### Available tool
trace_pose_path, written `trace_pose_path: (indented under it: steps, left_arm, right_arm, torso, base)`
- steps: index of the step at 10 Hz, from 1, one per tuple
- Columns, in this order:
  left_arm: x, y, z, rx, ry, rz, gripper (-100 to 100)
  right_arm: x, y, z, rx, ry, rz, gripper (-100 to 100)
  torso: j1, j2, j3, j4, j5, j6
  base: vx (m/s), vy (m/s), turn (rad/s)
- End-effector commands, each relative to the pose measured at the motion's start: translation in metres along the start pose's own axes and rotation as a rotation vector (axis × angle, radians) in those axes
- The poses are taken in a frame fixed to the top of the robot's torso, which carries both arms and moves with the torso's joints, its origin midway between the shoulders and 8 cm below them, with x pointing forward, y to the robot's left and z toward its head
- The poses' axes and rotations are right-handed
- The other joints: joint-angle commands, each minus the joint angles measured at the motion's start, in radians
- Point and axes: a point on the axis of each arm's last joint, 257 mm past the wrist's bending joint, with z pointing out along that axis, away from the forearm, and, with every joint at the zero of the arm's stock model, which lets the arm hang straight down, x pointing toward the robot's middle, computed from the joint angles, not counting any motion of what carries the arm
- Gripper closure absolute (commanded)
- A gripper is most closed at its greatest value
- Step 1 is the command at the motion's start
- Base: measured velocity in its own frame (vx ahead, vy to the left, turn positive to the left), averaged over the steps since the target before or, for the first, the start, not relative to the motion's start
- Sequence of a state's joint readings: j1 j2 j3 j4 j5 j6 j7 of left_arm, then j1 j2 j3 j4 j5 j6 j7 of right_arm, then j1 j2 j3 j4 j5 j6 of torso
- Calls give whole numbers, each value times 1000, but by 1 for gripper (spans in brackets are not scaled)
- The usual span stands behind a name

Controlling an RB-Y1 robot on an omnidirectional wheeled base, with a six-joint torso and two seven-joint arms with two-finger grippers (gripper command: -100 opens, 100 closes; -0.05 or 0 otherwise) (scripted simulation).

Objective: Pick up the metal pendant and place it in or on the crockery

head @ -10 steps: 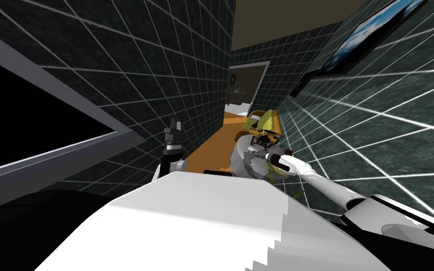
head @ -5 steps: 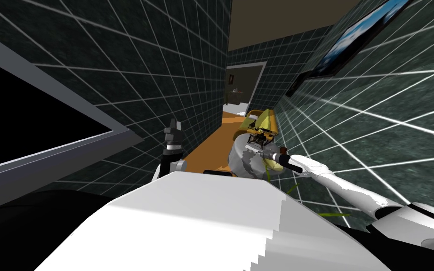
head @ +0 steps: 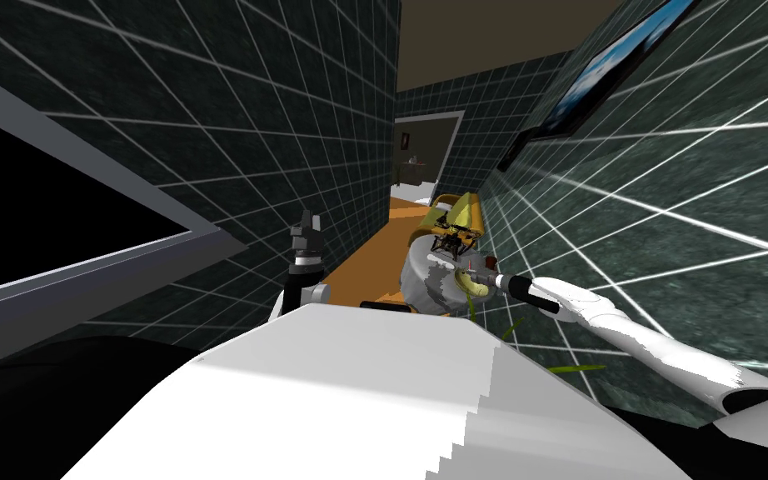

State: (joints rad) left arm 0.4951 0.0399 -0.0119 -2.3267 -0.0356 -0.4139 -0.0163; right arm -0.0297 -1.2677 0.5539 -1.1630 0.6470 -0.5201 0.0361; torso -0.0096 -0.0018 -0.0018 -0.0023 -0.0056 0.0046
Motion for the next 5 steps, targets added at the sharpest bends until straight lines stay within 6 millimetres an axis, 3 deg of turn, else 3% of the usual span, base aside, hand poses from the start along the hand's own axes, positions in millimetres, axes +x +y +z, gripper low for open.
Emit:
trace_pose_path:
  steps: [1, 3, 4, 5]
  left_arm:
    - [0, 0, 0, 0, 0, 0, 0]
    - [0, 0, 0, 0, 0, 0, 0]
    - [0, 0, 0, 0, 0, 0, 0]
    - [0, 0, 0, 0, 0, 0, 0]
  right_arm:
    - [8, -7, -13, 8, 17, -15, 100]
    - [9, -12, -17, 12, 21, -15, 100]
    - [11, -13, -18, 14, 24, -17, -100]
    - [11, -13, -18, 14, 24, -17, -100]
  torso:
    - [0, 0, 0, 0, 0, 0]
    - [0, -1, -1, 0, 0, 0]
    - [6, -2, -1, -1, 0, -2]
    - [8, -3, -2, -1, 1, -3]
  base:
    - [-13, -138, -60]
    - [-10, -50, -30]
    - [0, 0, 0]
    - [0, 0, 0]
